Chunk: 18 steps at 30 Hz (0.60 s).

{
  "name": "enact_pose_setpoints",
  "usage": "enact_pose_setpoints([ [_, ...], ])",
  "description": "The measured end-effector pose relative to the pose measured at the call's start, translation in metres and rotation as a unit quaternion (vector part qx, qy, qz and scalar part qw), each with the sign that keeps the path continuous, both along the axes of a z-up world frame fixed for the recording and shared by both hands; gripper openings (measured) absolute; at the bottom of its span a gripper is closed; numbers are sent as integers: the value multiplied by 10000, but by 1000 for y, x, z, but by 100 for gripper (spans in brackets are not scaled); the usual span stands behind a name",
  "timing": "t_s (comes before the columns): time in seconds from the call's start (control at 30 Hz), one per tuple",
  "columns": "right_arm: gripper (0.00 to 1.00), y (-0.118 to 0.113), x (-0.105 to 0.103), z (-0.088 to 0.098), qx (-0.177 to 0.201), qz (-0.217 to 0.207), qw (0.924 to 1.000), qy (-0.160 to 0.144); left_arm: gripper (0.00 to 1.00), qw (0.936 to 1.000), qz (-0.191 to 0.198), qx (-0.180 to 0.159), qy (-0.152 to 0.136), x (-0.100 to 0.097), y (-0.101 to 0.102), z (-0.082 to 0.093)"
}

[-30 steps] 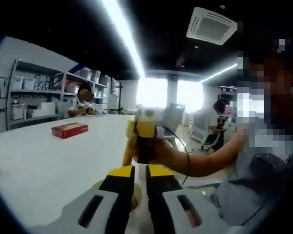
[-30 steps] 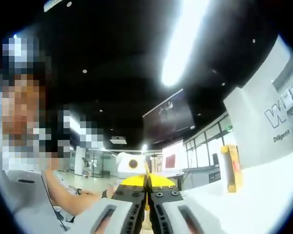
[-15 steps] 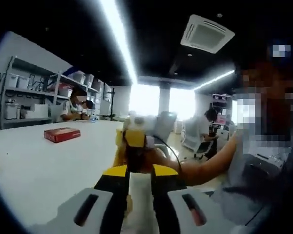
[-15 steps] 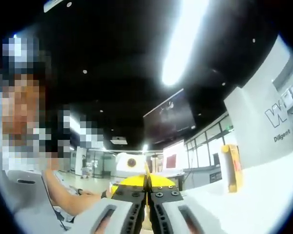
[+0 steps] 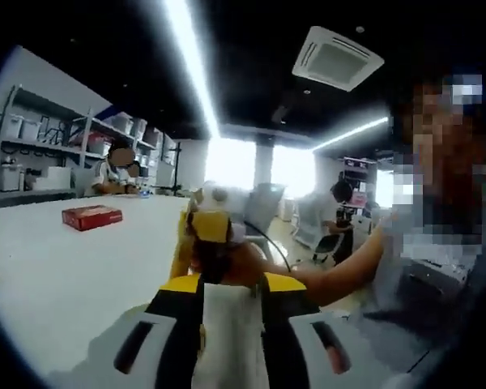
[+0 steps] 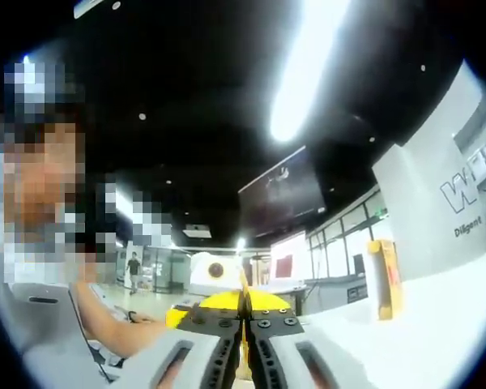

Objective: Tear open the coffee pouch, take out the coffee, and pour the coffee from the pouch into the cup

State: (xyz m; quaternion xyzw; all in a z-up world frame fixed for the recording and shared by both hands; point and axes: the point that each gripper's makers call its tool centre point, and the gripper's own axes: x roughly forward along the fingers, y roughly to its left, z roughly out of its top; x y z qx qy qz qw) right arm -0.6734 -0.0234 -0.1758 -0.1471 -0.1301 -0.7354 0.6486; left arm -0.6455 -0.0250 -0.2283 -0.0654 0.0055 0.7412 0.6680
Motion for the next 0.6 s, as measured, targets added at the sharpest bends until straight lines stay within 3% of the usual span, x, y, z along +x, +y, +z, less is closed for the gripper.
enact_pose_setpoints([
  [0.03,1,1,-1,0,-16,4,10000,4,26,9984,-475,176,267,16,3,5],
  [0.07,1,1,-2,1,-43,14,10000,-11,29,9989,-359,300,7,13,2,8],
  [0.1,1,1,-2,1,-42,14,10000,-5,29,9993,295,-94,-194,-9,-2,-4],
  [0.13,1,1,-1,1,-29,3,10000,13,26,9995,-139,-182,229,5,-1,-7],
  [0.17,1,0,-1,1,-36,17,10000,6,29,9991,-314,259,82,12,3,7],
  [0.2,1,0,-1,2,-34,24,10000,7,32,9989,374,54,-295,-12,0,0],
  [0.23,1,-1,-1,2,2,-1,10000,40,28,9998,90,-159,13,-3,-2,-5],
  [0.27,1,-1,0,2,5,5,10000,41,28,9990,-381,192,133,14,0,5],
  [0.3,1,-1,0,3,-15,28,10000,31,31,9990,208,259,-292,-4,-1,6],
  [0.33,1,-1,1,3,3,5,10000,54,32,9990,292,-260,-211,-7,-3,-9],
  [0.37,1,-1,1,3,10,5,10000,60,33,9992,-393,-6,99,14,1,-1],
  [0.4,1,-2,2,3,-4,23,10000,45,38,9978,-215,533,-334,10,2,15],
  [0.43,1,-3,3,3,2,14,10000,51,39,9982,195,90,-554,-1,-1,0],
  [0.47,1,-3,3,2,26,1,10000,66,36,9998,-176,-112,9,11,0,-5],
  [0.5,1,-3,3,3,9,11,10000,48,36,9992,-275,289,84,12,2,7],
  [0.53,1,-3,3,3,5,14,10000,40,37,9990,228,88,-369,-8,-1,0],
  [0.57,1,-4,3,2,38,-12,10000,66,34,9998,-35,-33,-182,-1,-3,-4],
  [0.6,1,-3,3,4,16,7,10000,53,33,9977,-435,493,-171,13,-2,11],
])
